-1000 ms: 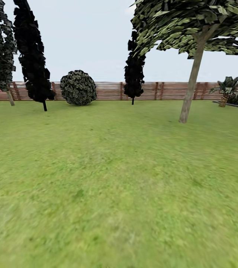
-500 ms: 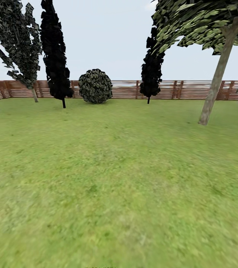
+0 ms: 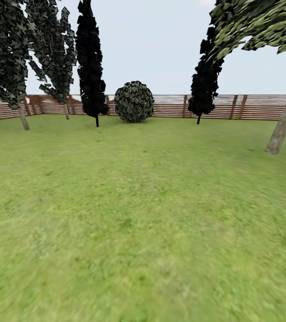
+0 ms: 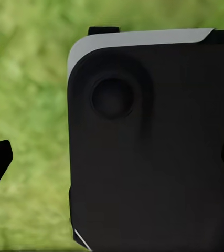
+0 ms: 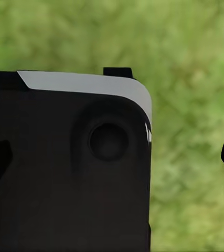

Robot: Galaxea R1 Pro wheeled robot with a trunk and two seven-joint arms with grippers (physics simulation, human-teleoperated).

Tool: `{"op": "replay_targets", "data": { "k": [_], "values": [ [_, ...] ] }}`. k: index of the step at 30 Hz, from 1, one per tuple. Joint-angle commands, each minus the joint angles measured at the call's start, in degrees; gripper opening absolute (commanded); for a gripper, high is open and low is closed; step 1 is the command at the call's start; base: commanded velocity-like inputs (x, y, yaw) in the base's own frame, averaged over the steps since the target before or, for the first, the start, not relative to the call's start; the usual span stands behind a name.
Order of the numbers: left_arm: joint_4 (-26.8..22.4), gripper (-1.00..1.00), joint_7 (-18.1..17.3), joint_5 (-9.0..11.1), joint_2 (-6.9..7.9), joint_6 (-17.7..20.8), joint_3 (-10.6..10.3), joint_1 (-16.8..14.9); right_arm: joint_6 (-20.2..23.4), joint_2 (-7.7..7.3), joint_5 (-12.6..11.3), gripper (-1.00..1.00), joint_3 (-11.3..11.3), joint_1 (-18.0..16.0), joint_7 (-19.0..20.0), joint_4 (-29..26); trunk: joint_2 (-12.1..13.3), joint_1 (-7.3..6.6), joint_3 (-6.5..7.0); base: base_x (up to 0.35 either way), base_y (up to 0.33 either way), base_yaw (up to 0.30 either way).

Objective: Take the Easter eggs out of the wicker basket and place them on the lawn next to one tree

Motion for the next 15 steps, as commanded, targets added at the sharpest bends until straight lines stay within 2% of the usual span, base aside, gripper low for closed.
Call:
{"op": "replay_targets", "data": {
  "k": [1, 15],
  "values": [
    [-0.01, 1.0, 0.04, 0.05, 0.02, 0.05, 0.02, -0.03, -0.18, -0.01, 0.0, 1.0, 0.03, -0.02, -0.02, 0.03, -0.03, -0.01, -0.1, 0.0, 0.0, 0.277],
    [0.0, 1.0, 0.04, 0.05, 0.11, 0.05, 0.02, -0.03, -0.18, -0.01, -0.02, 1.0, 0.03, -0.02, -0.02, 0.03, -0.03, -0.01, -0.68, 0.0, 0.0, 0.277]
  ]
}}
